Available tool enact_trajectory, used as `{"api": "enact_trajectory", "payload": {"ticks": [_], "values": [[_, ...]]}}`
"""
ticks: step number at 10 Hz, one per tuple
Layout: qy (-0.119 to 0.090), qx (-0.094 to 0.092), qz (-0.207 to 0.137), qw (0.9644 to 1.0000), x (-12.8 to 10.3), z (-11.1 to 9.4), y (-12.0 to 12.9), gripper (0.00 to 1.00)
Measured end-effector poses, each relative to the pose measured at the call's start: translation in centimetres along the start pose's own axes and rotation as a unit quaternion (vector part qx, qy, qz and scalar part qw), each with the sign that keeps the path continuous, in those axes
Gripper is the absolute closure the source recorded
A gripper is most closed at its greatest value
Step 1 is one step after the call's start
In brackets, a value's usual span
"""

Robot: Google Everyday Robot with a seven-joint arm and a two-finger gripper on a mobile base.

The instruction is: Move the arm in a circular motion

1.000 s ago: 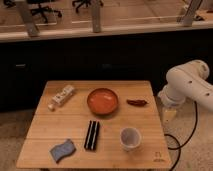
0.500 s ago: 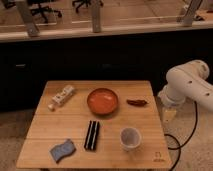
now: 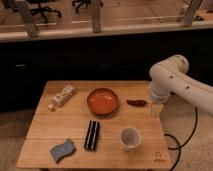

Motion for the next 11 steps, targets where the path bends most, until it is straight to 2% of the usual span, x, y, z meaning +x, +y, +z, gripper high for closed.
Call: {"api": "enact_trajectory", "payload": {"ticks": [2,5,7,11], "values": [[0.004,-0.001,-0.016,0.9999,-1.5,0.2,-0.6,0.20],[0.008,-0.002,-0.049,0.9988,-6.2,0.5,-1.9,0.20],[0.008,-0.003,-0.065,0.9978,-7.7,0.9,-2.1,0.20],[0.008,-0.006,-0.090,0.9959,-9.3,1.7,-2.1,0.20]]}}
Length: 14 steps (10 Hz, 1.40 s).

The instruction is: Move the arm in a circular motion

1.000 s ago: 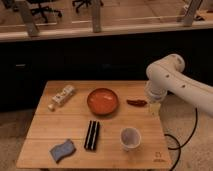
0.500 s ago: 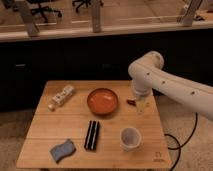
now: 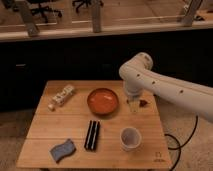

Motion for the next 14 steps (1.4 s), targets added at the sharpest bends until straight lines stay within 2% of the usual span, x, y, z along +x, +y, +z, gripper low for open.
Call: {"api": "enact_trajectory", "payload": {"ticks": [9,14], "values": [[-0.008,0.004,-0.029,0.9995,-1.0,1.8,-1.8,0.20],[-0.014,0.003,-0.030,0.9995,-0.2,2.6,-2.4,0.20]]}}
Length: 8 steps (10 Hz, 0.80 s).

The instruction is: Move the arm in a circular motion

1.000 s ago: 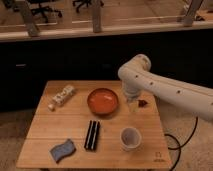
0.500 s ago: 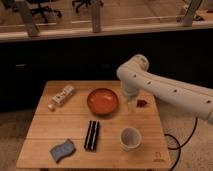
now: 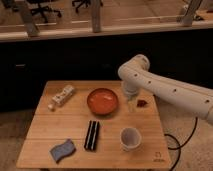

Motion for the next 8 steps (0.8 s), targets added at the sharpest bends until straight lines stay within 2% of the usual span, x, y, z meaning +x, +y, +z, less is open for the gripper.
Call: {"api": "enact_trajectory", "payload": {"ticks": [8], "values": [[-0.005,0.000,-0.004,1.0000,1.2,1.2,-0.1,0.20]]}}
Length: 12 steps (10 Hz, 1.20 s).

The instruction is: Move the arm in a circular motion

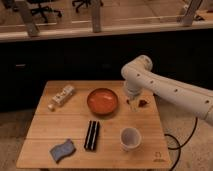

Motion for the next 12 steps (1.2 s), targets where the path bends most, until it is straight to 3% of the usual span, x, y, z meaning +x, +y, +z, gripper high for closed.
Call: {"api": "enact_trajectory", "payload": {"ticks": [12], "values": [[-0.001,0.000,-0.004,1.0000,0.9,1.6,-0.5,0.20]]}}
